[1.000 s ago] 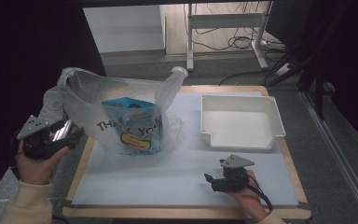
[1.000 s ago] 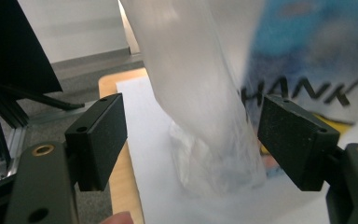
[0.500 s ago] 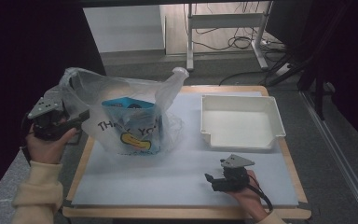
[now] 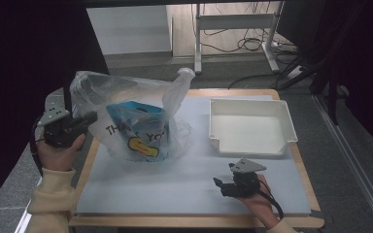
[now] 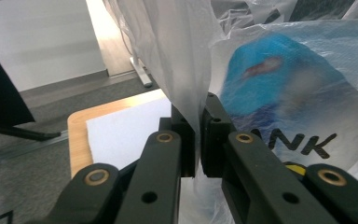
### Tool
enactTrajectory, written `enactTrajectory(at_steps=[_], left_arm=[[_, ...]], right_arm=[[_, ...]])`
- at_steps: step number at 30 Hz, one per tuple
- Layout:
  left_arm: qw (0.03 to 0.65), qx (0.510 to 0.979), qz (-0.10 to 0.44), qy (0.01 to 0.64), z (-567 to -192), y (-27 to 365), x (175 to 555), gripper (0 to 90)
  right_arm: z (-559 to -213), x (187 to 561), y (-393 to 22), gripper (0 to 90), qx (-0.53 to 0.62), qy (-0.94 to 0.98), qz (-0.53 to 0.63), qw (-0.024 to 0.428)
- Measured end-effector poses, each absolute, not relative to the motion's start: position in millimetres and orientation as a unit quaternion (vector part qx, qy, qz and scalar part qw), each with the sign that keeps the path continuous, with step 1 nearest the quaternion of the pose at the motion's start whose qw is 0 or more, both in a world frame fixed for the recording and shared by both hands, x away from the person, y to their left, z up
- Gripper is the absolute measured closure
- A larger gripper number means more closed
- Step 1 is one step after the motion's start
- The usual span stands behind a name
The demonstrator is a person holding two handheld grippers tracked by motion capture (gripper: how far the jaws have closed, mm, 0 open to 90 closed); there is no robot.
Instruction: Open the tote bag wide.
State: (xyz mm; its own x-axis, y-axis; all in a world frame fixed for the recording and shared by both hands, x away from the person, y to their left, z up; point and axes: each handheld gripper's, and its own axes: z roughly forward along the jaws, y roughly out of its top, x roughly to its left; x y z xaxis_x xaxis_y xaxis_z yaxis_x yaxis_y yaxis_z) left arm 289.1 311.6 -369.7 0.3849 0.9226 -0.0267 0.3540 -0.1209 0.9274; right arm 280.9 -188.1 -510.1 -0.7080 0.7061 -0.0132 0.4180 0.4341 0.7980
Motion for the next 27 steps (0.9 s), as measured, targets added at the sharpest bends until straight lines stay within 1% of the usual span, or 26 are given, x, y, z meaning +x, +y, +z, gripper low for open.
enactTrajectory(at_steps=[4, 13, 18, 27], left_arm=[[0.485, 0.682, 0.293, 0.462, -374, 314, 288, 86.9], [0.492, 0.682, 0.284, 0.46, -377, 322, 288, 87.3], [0.506, 0.677, 0.281, 0.455, -374, 325, 285, 87.6], [0.509, 0.678, 0.276, 0.452, -374, 326, 283, 87.6]], right_arm=[[-502, 284, -185, 23.4, 0.335, 0.823, 0.423, 0.177], [-487, 291, -180, 26.3, 0.336, 0.811, 0.443, 0.181], [-479, 294, -168, 28.2, 0.33, 0.811, 0.447, 0.183], [-458, 303, -153, 30.0, 0.319, 0.804, 0.464, 0.189]])
